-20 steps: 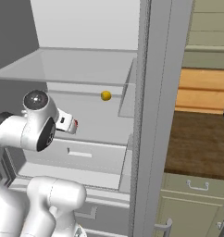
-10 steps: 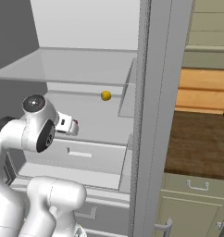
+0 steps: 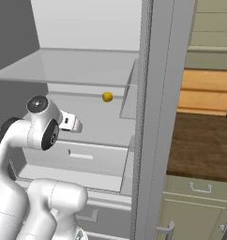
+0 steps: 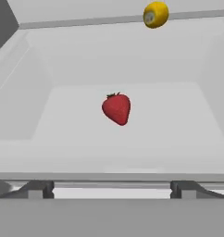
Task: Take the strawberry from the fridge and place it on top of the pancake, located on the dining counter.
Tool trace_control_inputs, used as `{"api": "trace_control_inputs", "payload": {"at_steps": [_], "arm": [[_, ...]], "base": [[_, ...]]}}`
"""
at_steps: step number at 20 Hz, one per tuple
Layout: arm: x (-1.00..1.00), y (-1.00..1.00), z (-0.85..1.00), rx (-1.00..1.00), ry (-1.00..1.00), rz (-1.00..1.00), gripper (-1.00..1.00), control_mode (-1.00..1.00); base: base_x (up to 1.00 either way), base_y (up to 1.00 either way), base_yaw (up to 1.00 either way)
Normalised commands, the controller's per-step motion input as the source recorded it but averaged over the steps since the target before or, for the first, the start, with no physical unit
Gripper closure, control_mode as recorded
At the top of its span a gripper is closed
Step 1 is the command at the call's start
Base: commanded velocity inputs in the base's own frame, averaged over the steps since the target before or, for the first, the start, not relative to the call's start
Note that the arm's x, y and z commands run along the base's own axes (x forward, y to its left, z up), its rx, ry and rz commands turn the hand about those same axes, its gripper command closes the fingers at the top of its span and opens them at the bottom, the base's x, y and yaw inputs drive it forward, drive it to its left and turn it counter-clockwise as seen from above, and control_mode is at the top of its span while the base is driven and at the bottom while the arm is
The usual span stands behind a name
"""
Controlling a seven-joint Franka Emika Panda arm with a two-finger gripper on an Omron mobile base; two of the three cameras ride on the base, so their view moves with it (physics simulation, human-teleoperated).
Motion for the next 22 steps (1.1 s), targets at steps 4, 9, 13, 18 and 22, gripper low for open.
{"api": "trace_control_inputs", "payload": {"at_steps": [4, 9, 13, 18, 22], "arm": [[0.39, 0.0, -0.01, 0.0, 0.0, 0.0, -1.0, -1.0], [0.17, 0.0, -0.19, -0.02, 0.02, 0.0, -1.0, -1.0], [0.25, 0.0, -0.18, 0.0, 0.01, 0.0, -1.0, -1.0], [0.33, 0.0, -0.07, 0.0, 0.0, 0.0, -1.0, -1.0], [0.31, 0.0, -0.1, 0.0, 0.01, 0.0, -1.0, -1.0]], "base": [[0.0, 0.0, 0.0], [0.0, 0.0, 0.0], [0.0, 0.0, 0.0], [0.0, 0.0, 0.0], [0.0, 0.0, 0.0]]}}
